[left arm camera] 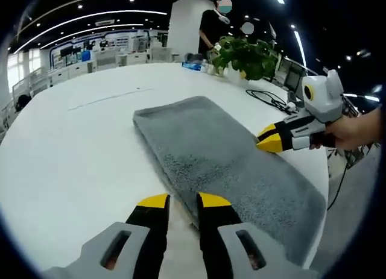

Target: Fold the towel on the table until its edges align and the towel forms a compact rectangular stack.

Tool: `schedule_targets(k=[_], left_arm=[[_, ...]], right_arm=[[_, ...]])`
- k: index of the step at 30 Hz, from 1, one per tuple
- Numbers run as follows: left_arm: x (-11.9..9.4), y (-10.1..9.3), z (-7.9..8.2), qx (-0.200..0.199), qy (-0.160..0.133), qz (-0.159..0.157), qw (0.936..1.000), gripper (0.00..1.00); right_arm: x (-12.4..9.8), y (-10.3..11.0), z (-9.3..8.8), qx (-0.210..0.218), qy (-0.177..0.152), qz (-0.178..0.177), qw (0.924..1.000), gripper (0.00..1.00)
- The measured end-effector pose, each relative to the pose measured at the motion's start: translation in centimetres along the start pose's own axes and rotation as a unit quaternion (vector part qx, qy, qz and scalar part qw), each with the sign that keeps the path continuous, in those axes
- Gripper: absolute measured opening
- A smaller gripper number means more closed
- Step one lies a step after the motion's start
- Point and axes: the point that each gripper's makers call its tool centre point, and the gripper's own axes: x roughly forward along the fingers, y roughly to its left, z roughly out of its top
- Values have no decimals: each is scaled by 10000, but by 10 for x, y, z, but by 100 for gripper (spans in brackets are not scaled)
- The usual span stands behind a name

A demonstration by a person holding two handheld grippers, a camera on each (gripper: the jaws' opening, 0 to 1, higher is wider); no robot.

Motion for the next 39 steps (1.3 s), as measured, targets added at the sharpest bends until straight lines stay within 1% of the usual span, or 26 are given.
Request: schedule_targets(k=[3, 5, 8, 10, 13, 15, 17, 19, 22, 24, 26, 27, 28, 29, 30, 32, 34, 35, 36, 37, 39], left_arm=[[-10, 0, 0, 22, -34, 31, 10000, 25], [-15, -4, -2, 13, -38, -23, 10000, 29], [-25, -15, -5, 152, -55, -142, 9998, 33], [-31, -23, -6, 216, -41, -235, 9995, 33], [-39, -33, -6, 382, -66, -296, 9988, 33], [-45, -38, -6, 411, -96, -339, 9985, 34], [-48, -41, -7, 413, -114, -376, 9984, 38], [-52, -45, -8, 422, -111, -422, 9982, 44], [-56, -50, -12, 588, -80, -492, 9970, 51], [-59, -54, -15, 716, -52, -548, 9959, 53], [-63, -59, -18, 931, 1, -620, 9937, 56], [-65, -64, -20, 1051, 49, -717, 9919, 58], [-66, -68, -22, 1037, 93, -798, 9914, 60], [-68, -72, -23, 1019, 106, -884, 9908, 61], [-69, -76, -22, 1013, 81, -953, 9902, 62], [-72, -86, -24, 1174, 85, -1121, 9867, 62], [-75, -93, -28, 1570, 192, -1182, 9803, 62], [-76, -97, -31, 1819, 238, -1198, 9757, 63], [-77, -99, -32, 1933, 260, -1189, 9735, 62], [-78, -104, -33, 1929, 224, -1213, 9734, 62], [-80, -114, -35, 1915, 195, -1374, 9716, 61]], right_arm=[[-4, 2, 4, -19, -129, 46, 9999, 13], [-8, 3, 5, -27, -194, 73, 9998, 18], [-17, 5, 7, -71, -282, 79, 9995, 23], [-23, 8, 6, -162, -332, 107, 9993, 23], [-30, 16, 0, -227, -304, 209, 9991, 25], [-33, 22, -3, -293, -262, 261, 9989, 25], [-35, 27, -6, -358, -215, 324, 9986, 26], [-37, 30, -11, -299, -81, 395, 9987, 29], [-41, 35, -12, -267, -84, 470, 9985, 31], [-45, 39, -13, -256, -55, 519, 9983, 35], [-49, 45, -15, -291, -30, 584, 9979, 41], [-51, 46, -16, -340, -24, 555, 9979, 44], [-54, 47, -16, -457, -35, 499, 9977, 47], [-56, 49, -17, -489, -22, 532, 9974, 49], [-58, 53, -18, -522, -1, 588, 9969, 50], [-61, 56, -20, -549, 21, 620, 9966, 50], [-63, 61, -21, -657, 25, 662, 9956, 51], [-65, 65, -21, -751, 39, 718, 9946, 51], [-67, 69, -22, -807, 44, 748, 9939, 51], [-69, 74, -22, -911, 48, 821, 9924, 51], [-72, 83, -22, -1061, -10, 947, 9898, 51]])
